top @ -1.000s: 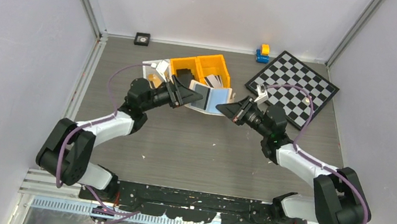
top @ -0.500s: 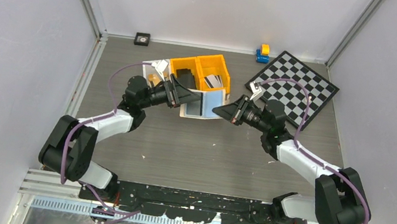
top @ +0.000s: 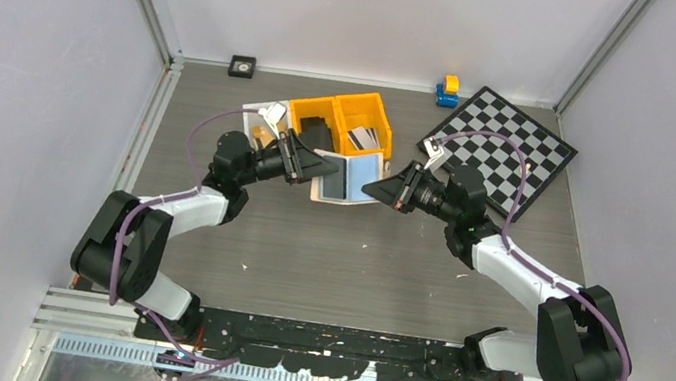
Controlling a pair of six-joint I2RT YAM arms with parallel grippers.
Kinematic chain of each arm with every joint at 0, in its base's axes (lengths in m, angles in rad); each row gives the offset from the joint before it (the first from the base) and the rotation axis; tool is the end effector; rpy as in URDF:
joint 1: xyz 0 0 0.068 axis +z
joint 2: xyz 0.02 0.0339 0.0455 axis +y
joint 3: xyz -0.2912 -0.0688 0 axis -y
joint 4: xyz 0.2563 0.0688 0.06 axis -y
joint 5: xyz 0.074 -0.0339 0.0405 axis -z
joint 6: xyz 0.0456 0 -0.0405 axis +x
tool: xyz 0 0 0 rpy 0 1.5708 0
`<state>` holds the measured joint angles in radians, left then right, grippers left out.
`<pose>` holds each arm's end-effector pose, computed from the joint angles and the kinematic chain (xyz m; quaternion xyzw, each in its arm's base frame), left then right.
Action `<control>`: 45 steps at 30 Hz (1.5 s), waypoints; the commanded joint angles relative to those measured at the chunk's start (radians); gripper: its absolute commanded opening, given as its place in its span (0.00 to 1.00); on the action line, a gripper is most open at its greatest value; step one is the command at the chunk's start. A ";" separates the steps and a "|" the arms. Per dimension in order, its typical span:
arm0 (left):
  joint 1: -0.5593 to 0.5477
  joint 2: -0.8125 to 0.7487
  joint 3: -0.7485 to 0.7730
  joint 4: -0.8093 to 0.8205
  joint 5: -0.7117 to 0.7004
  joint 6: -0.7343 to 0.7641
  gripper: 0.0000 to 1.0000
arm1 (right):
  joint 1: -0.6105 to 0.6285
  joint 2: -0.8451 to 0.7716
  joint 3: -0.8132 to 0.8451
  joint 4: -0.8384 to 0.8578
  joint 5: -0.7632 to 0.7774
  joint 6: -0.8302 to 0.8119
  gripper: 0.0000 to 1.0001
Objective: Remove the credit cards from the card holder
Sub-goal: Remove the credit card from the card holder.
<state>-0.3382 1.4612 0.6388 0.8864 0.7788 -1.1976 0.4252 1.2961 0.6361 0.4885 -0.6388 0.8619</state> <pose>0.2844 -0.1340 0.2628 -0.0119 0.6907 -0.6555 0.3050 0.2523 0.1441 0.2652 -0.0401 0.7529 0.5590 0.3449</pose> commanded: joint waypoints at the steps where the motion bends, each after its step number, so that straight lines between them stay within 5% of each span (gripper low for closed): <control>1: 0.005 0.011 0.000 0.086 0.027 -0.025 0.46 | 0.002 -0.041 0.041 0.032 -0.019 -0.015 0.01; 6: 0.010 0.012 0.003 0.027 0.018 -0.002 0.39 | 0.003 -0.075 0.036 0.008 0.005 -0.029 0.01; 11: 0.012 0.026 0.002 0.030 0.009 -0.002 0.04 | 0.002 -0.107 0.025 -0.026 0.052 -0.047 0.03; 13: 0.012 0.035 0.002 0.049 0.010 -0.017 0.00 | 0.002 -0.113 0.018 -0.026 0.073 -0.046 0.15; 16: 0.012 0.053 -0.018 0.129 -0.001 -0.058 0.00 | 0.003 -0.107 -0.006 0.006 0.099 -0.026 0.69; 18: 0.013 0.080 -0.035 0.227 -0.008 -0.116 0.00 | 0.004 -0.095 -0.013 0.023 0.109 -0.012 0.80; 23: 0.011 0.152 -0.064 0.518 -0.026 -0.293 0.00 | 0.016 -0.031 -0.031 0.123 0.104 0.042 0.83; 33: -0.005 0.156 -0.059 0.513 -0.036 -0.281 0.00 | 0.050 0.034 -0.037 0.232 0.086 0.091 0.84; 40: -0.015 0.164 -0.048 0.513 -0.025 -0.282 0.05 | 0.056 0.046 -0.030 0.254 0.064 0.103 0.64; 45: -0.019 0.167 -0.043 0.513 -0.019 -0.282 0.08 | 0.073 0.069 -0.014 0.266 0.041 0.106 0.63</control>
<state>-0.3470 1.6302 0.5716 1.3281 0.7532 -1.4681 0.4789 1.3499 0.5926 0.6861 -0.5644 0.9638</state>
